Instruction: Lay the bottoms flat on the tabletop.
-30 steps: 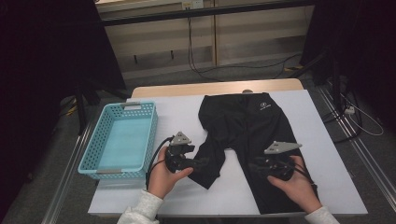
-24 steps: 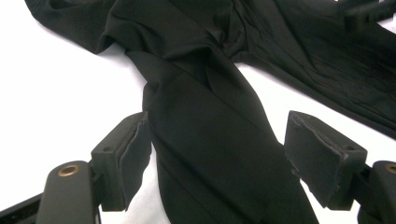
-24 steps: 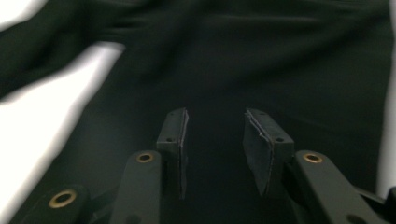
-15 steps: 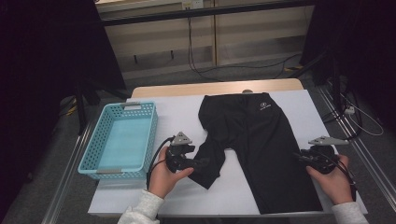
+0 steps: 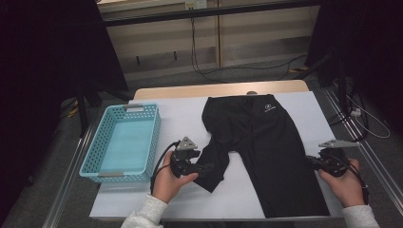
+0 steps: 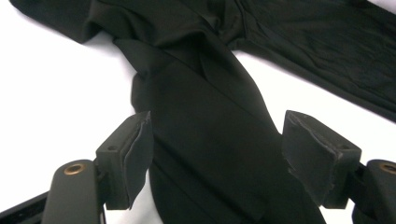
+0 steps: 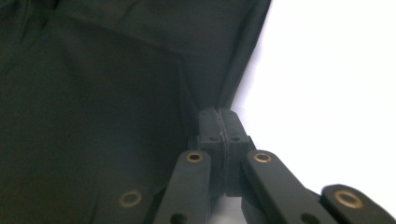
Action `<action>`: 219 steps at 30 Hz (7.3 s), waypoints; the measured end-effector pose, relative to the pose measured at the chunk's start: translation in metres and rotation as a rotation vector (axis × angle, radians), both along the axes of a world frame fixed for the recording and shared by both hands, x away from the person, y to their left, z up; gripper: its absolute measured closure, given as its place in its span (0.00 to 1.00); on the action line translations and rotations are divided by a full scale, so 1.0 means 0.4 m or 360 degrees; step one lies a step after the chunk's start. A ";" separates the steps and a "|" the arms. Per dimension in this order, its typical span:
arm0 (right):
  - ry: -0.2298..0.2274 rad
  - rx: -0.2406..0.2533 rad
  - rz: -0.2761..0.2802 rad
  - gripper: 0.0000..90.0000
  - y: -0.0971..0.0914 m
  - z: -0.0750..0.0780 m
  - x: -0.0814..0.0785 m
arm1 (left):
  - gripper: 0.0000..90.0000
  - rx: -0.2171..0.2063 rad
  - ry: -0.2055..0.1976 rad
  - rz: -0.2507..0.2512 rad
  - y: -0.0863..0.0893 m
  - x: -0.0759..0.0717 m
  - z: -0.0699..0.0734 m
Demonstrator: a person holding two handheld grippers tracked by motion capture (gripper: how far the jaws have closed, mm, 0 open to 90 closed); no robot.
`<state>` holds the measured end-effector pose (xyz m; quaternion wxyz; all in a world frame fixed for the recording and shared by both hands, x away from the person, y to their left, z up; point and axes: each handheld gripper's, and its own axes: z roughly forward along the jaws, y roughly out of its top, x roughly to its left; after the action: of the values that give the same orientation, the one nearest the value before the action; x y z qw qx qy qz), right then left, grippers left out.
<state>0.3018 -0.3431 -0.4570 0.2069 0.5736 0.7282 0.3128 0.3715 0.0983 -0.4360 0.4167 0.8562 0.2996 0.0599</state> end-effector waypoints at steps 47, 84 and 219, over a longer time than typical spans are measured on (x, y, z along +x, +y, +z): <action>-0.0138 0.0039 0.0292 0.40 0.155 0.007 0.021 | 0.98 0.0072 0.0081 -0.0192 -0.079 -0.049 -0.029; -0.0203 0.0087 0.0407 0.31 0.201 0.027 0.020 | 0.99 -0.0095 0.0119 0.0103 0.113 0.000 0.042; -0.0145 -0.0044 0.0796 0.96 0.429 0.003 0.185 | 1.00 -0.0150 -0.0016 0.0393 0.202 0.014 0.087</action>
<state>0.3757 -0.1716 -0.4560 0.1636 0.3580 0.8416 0.3698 0.3772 0.1792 -0.4012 0.4475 0.7919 0.4032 0.1007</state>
